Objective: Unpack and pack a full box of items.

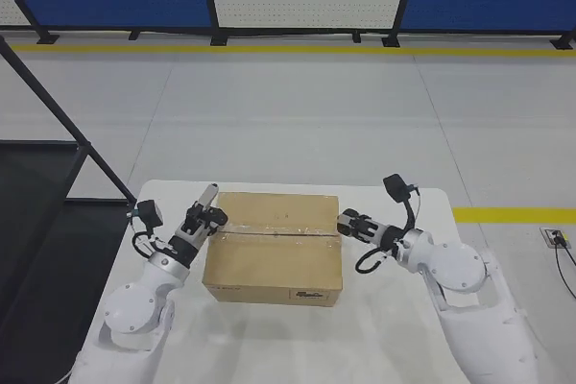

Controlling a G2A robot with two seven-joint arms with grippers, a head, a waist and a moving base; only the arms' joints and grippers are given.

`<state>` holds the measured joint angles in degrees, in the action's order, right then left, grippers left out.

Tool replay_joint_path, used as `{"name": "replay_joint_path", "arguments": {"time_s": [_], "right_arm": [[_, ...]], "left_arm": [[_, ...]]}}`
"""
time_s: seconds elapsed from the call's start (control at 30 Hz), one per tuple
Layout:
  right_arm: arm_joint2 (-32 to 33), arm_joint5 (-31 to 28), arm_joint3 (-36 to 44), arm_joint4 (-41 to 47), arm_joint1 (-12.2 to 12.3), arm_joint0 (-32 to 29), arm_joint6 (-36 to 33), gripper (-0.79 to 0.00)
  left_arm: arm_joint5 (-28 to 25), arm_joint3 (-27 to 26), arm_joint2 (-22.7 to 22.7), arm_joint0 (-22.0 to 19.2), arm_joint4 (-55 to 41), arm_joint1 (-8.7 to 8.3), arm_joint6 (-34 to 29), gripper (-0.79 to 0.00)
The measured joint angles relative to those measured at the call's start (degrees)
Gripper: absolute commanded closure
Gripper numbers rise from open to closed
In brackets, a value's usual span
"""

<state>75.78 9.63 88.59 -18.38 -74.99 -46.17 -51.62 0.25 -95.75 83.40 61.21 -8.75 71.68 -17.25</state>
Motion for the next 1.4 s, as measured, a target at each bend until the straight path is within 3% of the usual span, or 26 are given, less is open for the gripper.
{"name": "replay_joint_path", "arguments": {"time_s": [0.27,0.77,1.4], "right_arm": [[-6.6,1.2,-9.6,0.8,-0.9,6.7,-3.2,0.000],[-14.4,-4.6,-26.0,12.2,-3.6,16.3,-5.2,0.000],[-28.8,-6.1,-39.2,18.8,-10.9,27.3,0.3,0.000]], "left_arm": [[-1.3,-1.6,3.9,2.9,-1.4,-0.39,1.0,-0.785],[-3.1,-3.0,8.2,5.7,-4.7,-0.87,-0.3,-0.785],[-5.4,-4.0,12.8,9.7,-7.7,-1.54,-2.8,-0.785]]}}
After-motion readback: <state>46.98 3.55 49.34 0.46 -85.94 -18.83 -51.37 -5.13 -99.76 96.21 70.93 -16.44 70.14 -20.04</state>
